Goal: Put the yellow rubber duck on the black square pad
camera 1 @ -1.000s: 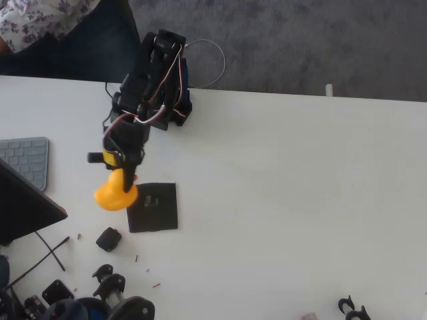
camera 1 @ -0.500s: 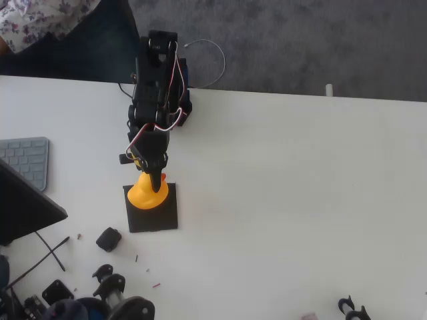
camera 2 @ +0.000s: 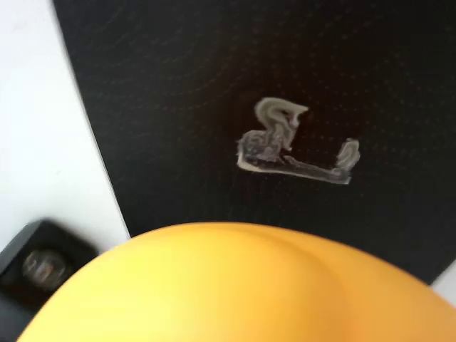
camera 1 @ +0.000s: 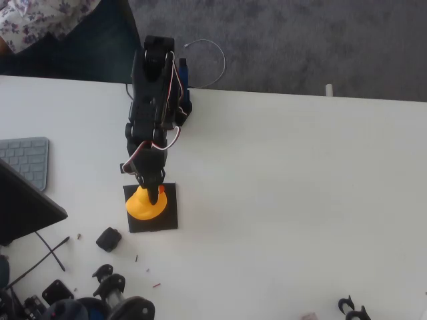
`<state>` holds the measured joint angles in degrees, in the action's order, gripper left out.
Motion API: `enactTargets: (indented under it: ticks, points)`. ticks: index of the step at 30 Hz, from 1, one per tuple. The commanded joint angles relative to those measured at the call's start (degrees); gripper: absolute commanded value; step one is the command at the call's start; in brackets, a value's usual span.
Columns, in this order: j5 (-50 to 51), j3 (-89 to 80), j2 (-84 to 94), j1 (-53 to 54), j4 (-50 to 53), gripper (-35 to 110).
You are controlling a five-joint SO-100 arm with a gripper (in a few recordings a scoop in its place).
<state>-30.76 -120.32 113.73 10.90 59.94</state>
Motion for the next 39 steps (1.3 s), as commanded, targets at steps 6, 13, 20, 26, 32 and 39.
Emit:
enactTargets:
  ticks: [6,13,20,26,32,39]
  points:
    - [0.35,2.9,-4.75,-0.44,-0.44,11]
    - [0.35,2.72,-4.83,-0.53,-0.44,12]
    - [-0.53,2.81,-4.75,-0.97,-0.44,27]
    - [-0.53,2.81,-4.75,-0.97,-0.44,32]
    - [-0.44,2.64,-4.04,-0.79,0.26,32]
    - [-0.35,2.72,-0.62,-0.97,0.53,32]
